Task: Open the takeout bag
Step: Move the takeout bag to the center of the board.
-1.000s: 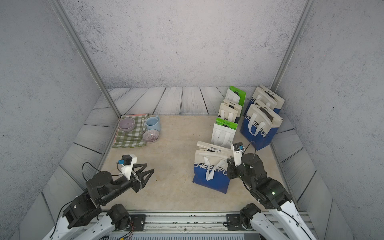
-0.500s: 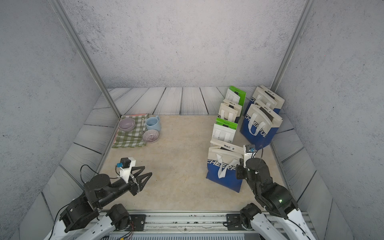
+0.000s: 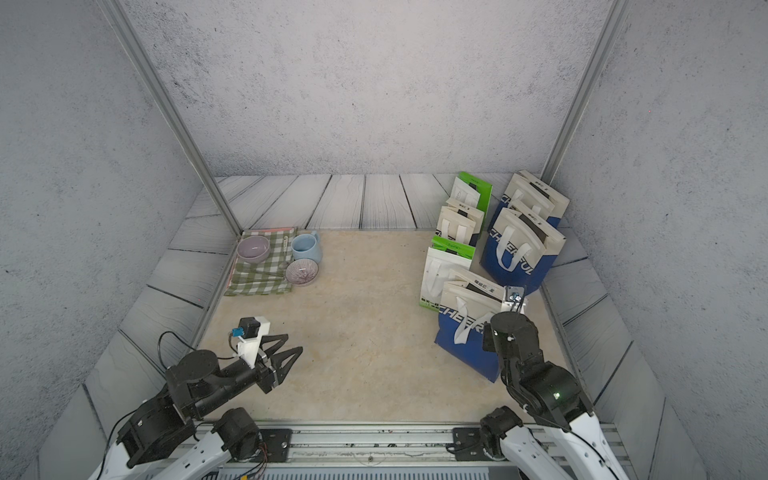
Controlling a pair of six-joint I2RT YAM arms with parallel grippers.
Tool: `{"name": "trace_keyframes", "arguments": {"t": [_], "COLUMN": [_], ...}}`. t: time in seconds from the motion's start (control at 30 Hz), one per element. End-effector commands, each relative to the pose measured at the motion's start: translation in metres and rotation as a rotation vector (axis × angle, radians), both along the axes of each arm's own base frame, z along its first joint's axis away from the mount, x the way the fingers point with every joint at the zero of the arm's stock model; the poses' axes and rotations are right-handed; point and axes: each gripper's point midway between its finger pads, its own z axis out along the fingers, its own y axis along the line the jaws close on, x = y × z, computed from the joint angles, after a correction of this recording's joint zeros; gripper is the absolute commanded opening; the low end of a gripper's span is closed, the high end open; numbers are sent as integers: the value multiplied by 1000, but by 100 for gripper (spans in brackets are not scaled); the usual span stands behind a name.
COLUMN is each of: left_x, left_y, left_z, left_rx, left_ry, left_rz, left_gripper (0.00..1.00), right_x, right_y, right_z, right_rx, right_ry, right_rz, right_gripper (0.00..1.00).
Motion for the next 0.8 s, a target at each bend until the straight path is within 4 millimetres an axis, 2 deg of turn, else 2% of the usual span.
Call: {"name": "trace_keyframes", "arguments": {"t": [0.0, 0.2, 0.33, 0.5, 0.6, 0.77], "left_x": [-1, -3, -4, -5, -6, -6], "left_y": [1, 0, 0, 0, 1, 2], "left_z": [5, 4, 4, 4, 5, 5], "left_rx": [-9, -4, -5, -2, -3, -3], "left_ry": [-19, -18, -18, -19, -24, -27], "left_rz": [-2, -11, -14, -15, -17, -12], "left_gripper": [57, 57, 57, 57, 57, 57], "right_x": [2, 5, 14, 31, 48, 85], "right_y": [-19, -34, -41, -59, -67, -63], "right_z": [22, 22, 16, 10, 7, 7], "right_rx": [-12, -33, -9, 52, 108, 160], "right_ry": [-86, -104, -95, -97, -109, -105], "right_rz": [-104, -173, -208, -283, -294, -243], "right_gripper": [0, 0, 0, 0, 0, 0]}}
